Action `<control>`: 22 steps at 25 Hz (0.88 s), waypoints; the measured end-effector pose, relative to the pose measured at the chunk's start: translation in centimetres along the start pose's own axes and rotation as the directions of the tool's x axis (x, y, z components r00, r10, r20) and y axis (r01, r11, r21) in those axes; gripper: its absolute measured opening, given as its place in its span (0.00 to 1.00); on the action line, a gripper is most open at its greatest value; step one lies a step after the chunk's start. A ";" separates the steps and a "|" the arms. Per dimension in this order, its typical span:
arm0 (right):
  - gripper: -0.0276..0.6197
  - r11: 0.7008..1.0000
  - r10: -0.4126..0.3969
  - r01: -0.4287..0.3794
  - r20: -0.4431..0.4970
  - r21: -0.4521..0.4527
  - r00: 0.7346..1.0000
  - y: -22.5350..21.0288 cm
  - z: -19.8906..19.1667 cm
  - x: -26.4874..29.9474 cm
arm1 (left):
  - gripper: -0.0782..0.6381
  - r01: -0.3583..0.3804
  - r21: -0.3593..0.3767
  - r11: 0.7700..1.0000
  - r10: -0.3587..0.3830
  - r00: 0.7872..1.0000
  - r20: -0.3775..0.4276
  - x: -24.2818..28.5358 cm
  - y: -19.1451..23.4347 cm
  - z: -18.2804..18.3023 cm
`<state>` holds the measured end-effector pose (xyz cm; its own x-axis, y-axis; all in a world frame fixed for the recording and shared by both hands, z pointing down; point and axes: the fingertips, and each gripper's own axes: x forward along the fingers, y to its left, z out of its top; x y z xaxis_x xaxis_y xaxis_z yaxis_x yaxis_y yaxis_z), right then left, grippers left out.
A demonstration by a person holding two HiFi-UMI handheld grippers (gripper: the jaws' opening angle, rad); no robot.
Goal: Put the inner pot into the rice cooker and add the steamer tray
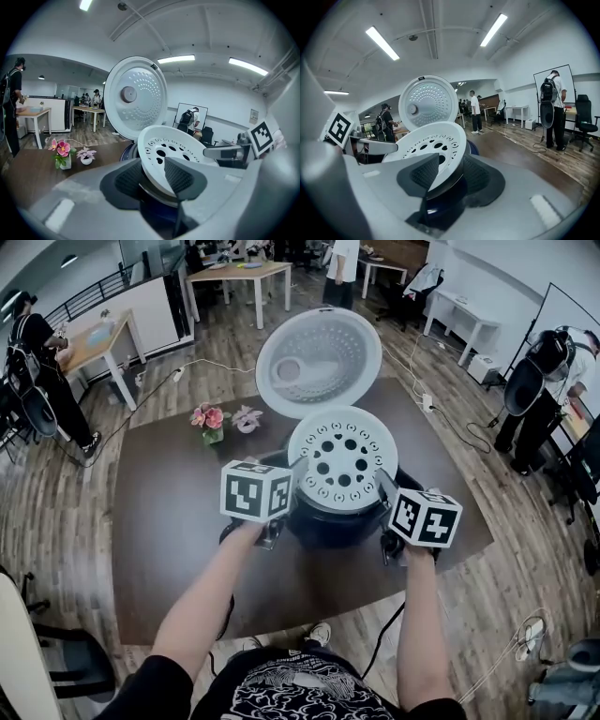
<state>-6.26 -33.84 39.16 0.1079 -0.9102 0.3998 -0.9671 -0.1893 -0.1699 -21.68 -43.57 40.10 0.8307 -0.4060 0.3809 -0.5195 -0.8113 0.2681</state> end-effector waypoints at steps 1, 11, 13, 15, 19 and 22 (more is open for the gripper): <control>0.29 1.000 -0.005 0.005 0.006 -0.003 1.000 -0.2 -0.1 -0.1 | 0.33 0.000 0.004 1.000 0.000 1.000 0.003 0.1 -0.2 -0.2; 0.30 0.998 -0.030 0.033 0.051 -0.047 0.998 0.2 1.5 -1.0 | 0.37 -0.004 0.041 0.999 0.004 1.000 0.020 -0.4 -0.2 0.0; 0.30 0.998 -0.025 0.030 0.072 -0.063 0.997 1.2 2.0 -1.3 | 0.37 -0.012 0.046 0.999 0.011 1.000 0.029 -1.2 0.3 -0.1; 0.30 0.996 -0.016 0.024 0.096 -0.082 0.995 2.3 2.2 -1.6 | 0.37 -0.022 0.052 0.998 0.019 0.999 0.046 -2.1 1.0 -0.3; 0.30 0.993 0.012 0.002 0.116 -0.119 0.993 4.6 2.5 -2.0 | 0.37 -0.046 0.068 0.997 0.041 0.996 0.074 -4.2 2.0 -0.1; 0.30 0.990 0.042 -0.026 0.115 -0.137 0.992 6.7 2.4 -2.1 | 0.37 -0.069 0.066 0.995 0.062 0.994 0.091 -6.0 2.8 -0.2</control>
<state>-12.43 -34.05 34.97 0.0929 -0.9536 0.2863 -0.9920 -0.1132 -0.0551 -28.16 -43.28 38.73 0.8114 -0.4926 0.3145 -0.5609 -0.8075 0.1826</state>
